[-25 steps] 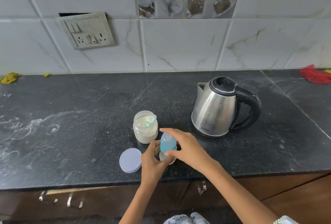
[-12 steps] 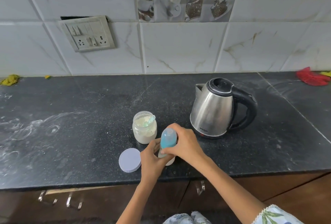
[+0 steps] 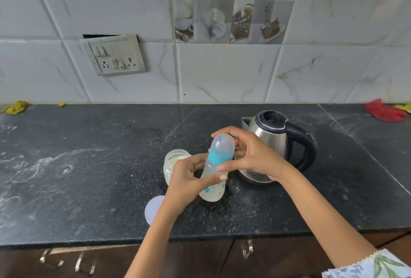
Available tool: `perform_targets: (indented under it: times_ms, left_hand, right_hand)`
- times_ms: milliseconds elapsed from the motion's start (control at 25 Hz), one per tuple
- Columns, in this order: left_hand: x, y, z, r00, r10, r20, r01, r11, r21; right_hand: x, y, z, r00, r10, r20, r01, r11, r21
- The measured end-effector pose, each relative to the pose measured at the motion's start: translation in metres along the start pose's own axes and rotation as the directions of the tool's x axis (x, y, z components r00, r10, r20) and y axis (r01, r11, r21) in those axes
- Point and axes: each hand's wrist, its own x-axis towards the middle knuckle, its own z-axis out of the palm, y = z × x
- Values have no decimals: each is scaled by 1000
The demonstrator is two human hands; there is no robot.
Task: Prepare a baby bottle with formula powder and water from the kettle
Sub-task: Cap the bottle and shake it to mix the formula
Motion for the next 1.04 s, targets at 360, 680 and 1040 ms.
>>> perform_targets:
  times_ms: [360, 680, 1040]
  left_hand:
    - [2, 14, 13, 985, -17, -173, -11, 987, -162]
    - [8, 32, 20, 997, -52, -64, 36, 973, -228]
    - [29, 40, 7, 985, 111, -131, -109, 994, 20]
  right_hand:
    - [-17, 10, 6, 976, 193, -96, -162, 950, 265]
    - [-18, 19, 30, 960, 132, -245, -87, 979, 185]
    - [-26, 23, 43, 933, 63, -355, -5, 987, 161]
